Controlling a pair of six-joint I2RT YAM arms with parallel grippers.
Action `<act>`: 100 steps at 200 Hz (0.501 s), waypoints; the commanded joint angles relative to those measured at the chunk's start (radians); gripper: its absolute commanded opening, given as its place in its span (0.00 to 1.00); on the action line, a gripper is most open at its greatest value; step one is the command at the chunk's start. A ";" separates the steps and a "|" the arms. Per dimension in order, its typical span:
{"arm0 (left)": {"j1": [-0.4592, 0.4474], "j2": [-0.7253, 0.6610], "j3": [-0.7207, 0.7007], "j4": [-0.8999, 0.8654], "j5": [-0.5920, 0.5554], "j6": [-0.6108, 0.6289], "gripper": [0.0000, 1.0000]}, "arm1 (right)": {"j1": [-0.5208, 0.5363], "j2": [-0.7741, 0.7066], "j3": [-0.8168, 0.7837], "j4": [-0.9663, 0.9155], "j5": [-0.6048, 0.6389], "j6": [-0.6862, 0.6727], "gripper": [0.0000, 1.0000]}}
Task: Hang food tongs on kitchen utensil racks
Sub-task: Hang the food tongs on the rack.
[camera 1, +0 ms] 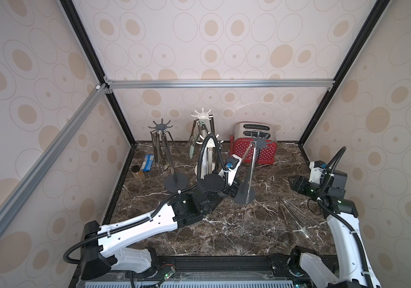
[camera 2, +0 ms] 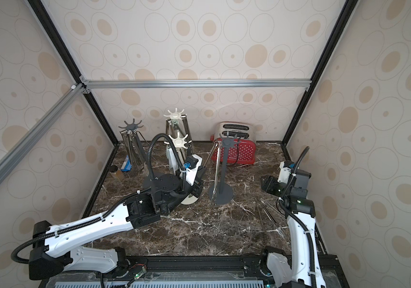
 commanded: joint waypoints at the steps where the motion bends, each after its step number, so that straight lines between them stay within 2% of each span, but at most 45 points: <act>1: 0.028 0.007 0.040 0.049 0.047 -0.032 0.00 | -0.004 0.003 -0.016 0.010 -0.017 -0.020 0.69; 100: 0.056 0.055 0.047 0.065 0.087 -0.048 0.00 | -0.004 0.017 -0.025 0.021 -0.015 -0.022 0.69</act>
